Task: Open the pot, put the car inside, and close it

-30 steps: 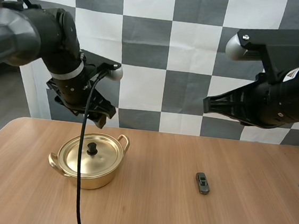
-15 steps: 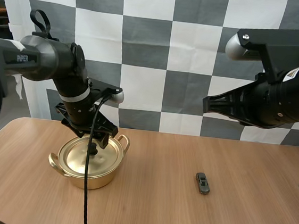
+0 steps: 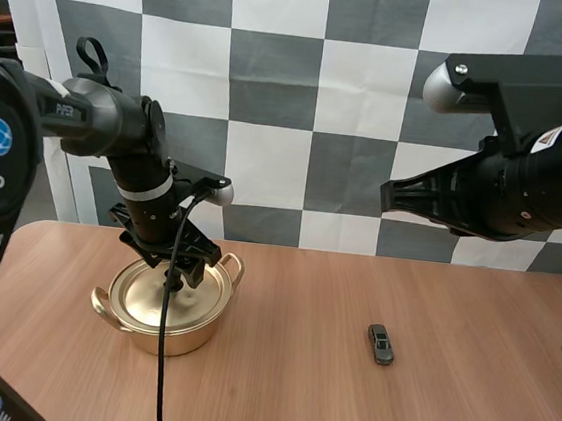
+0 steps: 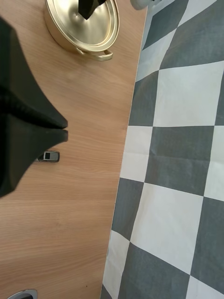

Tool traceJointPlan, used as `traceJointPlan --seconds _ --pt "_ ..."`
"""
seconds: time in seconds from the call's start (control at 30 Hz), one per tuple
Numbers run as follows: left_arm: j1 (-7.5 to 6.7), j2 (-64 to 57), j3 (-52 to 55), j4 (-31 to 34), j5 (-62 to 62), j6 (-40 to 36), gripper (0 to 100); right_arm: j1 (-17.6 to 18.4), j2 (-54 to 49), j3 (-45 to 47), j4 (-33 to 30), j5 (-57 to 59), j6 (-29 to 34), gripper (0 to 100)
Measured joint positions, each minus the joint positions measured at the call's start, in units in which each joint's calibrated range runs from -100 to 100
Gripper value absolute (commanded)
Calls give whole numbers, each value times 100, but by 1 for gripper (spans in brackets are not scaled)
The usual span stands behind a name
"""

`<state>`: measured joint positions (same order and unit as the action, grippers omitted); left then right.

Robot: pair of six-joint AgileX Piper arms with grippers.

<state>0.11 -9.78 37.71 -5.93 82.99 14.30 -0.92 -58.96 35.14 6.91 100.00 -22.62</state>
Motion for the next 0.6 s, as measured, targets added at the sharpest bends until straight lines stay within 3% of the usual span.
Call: traceJointPlan --seconds 0.6 --pt "0 516 0 -12 -189 115 100 0 0 0 0 0 0 0"
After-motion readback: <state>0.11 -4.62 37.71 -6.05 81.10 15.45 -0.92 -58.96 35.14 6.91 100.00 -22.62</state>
